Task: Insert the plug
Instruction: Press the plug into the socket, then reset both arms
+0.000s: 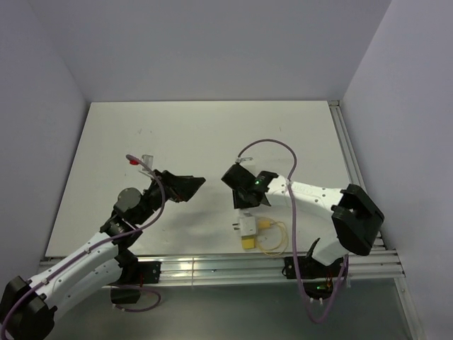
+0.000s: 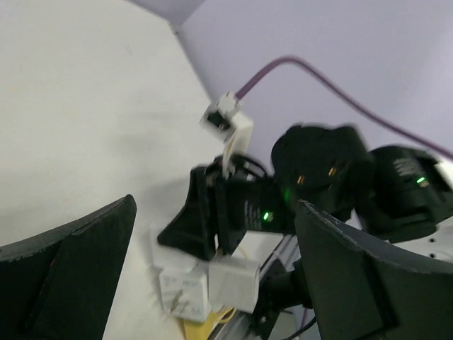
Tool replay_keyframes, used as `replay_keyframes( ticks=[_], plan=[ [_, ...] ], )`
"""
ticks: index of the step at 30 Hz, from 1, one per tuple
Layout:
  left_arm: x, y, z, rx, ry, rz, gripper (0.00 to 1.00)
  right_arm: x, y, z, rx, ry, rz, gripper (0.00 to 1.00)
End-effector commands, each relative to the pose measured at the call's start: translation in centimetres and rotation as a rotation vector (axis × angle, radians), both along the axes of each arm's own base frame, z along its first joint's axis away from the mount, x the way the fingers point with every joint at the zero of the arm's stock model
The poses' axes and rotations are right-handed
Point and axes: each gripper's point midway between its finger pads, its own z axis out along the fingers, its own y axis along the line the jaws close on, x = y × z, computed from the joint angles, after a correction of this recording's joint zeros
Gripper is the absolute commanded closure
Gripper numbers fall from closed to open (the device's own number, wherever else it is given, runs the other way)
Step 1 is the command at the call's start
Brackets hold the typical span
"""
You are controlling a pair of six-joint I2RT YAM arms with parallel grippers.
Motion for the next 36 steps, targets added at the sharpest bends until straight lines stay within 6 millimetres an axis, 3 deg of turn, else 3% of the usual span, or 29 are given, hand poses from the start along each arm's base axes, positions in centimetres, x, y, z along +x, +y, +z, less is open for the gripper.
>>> replay_keyframes(
  ticks=[1,5,10,11,13,16,17,21,23,25,26,28,29,30,32,33,34,35,36],
  plan=[
    [0.5,1.0,-3.7,0.159,0.088,0.05,0.0,3.4,1.9,1.8,0.013,-0.045,0.042,1.0],
    [0.0,0.9,-4.2,0.165,0.106,0.031,0.0,6.9,3.1,2.5,0.022,-0.056,0.052,1.0],
    [-0.1,1.7,-3.6,0.169,0.096,0.059,0.01,11.0,2.6,1.4,-0.006,-0.038,0.024,0.98],
    [-0.2,1.7,-3.6,0.168,0.099,0.06,0.0,12.1,2.9,2.0,0.005,-0.049,0.026,0.96],
    [-0.4,1.7,-4.0,0.171,0.11,0.054,0.0,13.8,2.4,1.2,-0.01,-0.034,0.008,0.89],
    [-0.8,1.7,-3.9,0.162,0.114,0.042,0.0,15.8,2.9,1.8,0.006,-0.05,0.016,0.75],
    [-0.9,1.8,-3.8,0.159,0.113,0.042,0.0,16.7,2.9,2.3,0.019,-0.059,0.012,0.65],
    [-1.1,2.0,-3.6,0.172,0.111,0.045,0.01,18.5,3.3,3.0,0.042,-0.081,0.018,0.41],
    [-1.2,2.1,-3.4,0.174,0.112,0.043,0.01,19.5,3.4,4.2,0.053,-0.105,0.015,0.32],
    [-1.2,2.0,-3.3,0.177,0.113,0.037,0.01,20.4,3.8,5.9,0.078,-0.151,0.023,0.15],
    [-1.3,1.9,-3.3,0.174,0.117,0.032,0.01,20.8,3.8,6.7,0.085,-0.168,0.022,0.0],
    [-1.4,1.9,-3.0,0.169,0.118,0.026,0.01,21.9,3.6,9.7,0.095,-0.23,0.012,0.0],
    [-1.4,1.9,-3.1,0.166,0.124,0.026,0.01,21.8,3.3,10.5,0.086,-0.238,0.005,0.0],
    [-1.5,1.9,-3.1,0.166,0.126,0.024,0.0,21.8,2.6,12.8,0.085,-0.286,-0.01,0.0],
    [-1.7,2.0,-2.9,0.153,0.132,0.023,0.01,20.9,1.3,14.3,0.074,-0.311,-0.043,0.0],
    [-1.8,1.9,-3.3,0.15,0.143,0.021,0.0,20.0,0.2,16.8,0.101,-0.361,-0.066,0.0],
    [-1.8,2.0,-3.5,0.145,0.147,0.02,0.0,18.8,-0.4,15.4,0.103,-0.34,-0.082,0.0],
    [-2.1,1.8,-3.5,0.133,0.154,0.005,0.01,17.8,-0.9,15.3,0.119,-0.34,-0.093,0.0],
    [-2.2,1.6,-3.9,0.126,0.156,-0.004,0.01,16.2,-1.5,17.0,0.175,-0.377,-0.095,0.0]
  ],
)
